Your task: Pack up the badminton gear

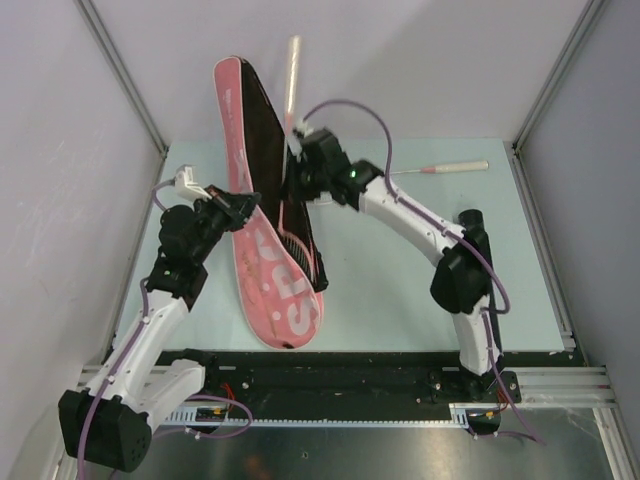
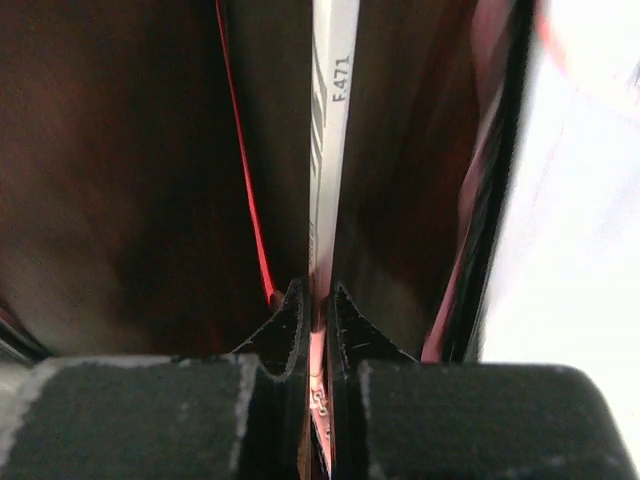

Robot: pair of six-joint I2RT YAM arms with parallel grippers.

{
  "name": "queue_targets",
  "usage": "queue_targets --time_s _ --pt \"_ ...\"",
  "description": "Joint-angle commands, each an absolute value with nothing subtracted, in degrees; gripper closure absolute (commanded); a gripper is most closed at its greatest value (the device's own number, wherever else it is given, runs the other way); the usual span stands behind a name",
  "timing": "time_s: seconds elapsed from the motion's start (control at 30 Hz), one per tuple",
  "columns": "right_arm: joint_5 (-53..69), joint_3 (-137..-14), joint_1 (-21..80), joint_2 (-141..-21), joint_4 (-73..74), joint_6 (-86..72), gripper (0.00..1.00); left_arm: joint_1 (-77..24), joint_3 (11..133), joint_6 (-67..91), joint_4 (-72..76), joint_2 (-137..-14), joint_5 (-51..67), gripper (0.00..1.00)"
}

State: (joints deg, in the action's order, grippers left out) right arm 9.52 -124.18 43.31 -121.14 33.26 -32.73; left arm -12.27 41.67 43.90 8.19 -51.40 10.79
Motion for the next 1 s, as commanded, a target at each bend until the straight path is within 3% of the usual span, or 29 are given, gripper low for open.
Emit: queue_targets --time_s 0.0,0.17,0.33,0.47,0.57,0.77,0.9,0.93,0.97 --pt "8.70 -105.93 50.35 -108.56 23.21 -24.18 1.00 -12.30 45.70 42.19 13.36 -52.99 10.20 1.00" --pt "17.56 -94.68 50.98 -105.38 17.95 -21.36 1.00 -12.30 48.24 38.16 13.62 -57.90 9.75 1.00" --pt "21.27 -96.33 50.11 -109.51 21.27 -20.64 1.00 -12.22 48.25 37.79 15.12 -58.10 10.37 1.00" --pt "14.37 -98.25 49.04 -111.17 26.69 -21.20 1.00 -12.30 45.19 39.37 15.20 -55.90 9.23 1.00" --pt "4.96 -108.69 50.79 -115.74 39.61 -19.60 1.00 -12.30 42.38 41.21 15.12 -54.23 8.27 1.00" --pt "-3.95 -117.77 54.93 -120.40 47.55 -20.38 1.00 -12.22 34.90 42.63 17.05 -49.75 7.20 1.00" --pt "-0.62 -119.00 56.77 -122.52 48.60 -20.57 0.84 -11.78 32.70 41.22 16.88 -47.56 6.60 1.00" --pt "-0.62 -118.83 56.86 -122.26 48.86 -20.04 0.76 -11.26 32.00 40.96 16.79 -46.85 6.59 1.00" --pt "2.52 -118.31 57.04 -121.82 48.95 -19.60 0.59 -10.90 31.82 40.61 16.79 -46.93 7.37 1.00"
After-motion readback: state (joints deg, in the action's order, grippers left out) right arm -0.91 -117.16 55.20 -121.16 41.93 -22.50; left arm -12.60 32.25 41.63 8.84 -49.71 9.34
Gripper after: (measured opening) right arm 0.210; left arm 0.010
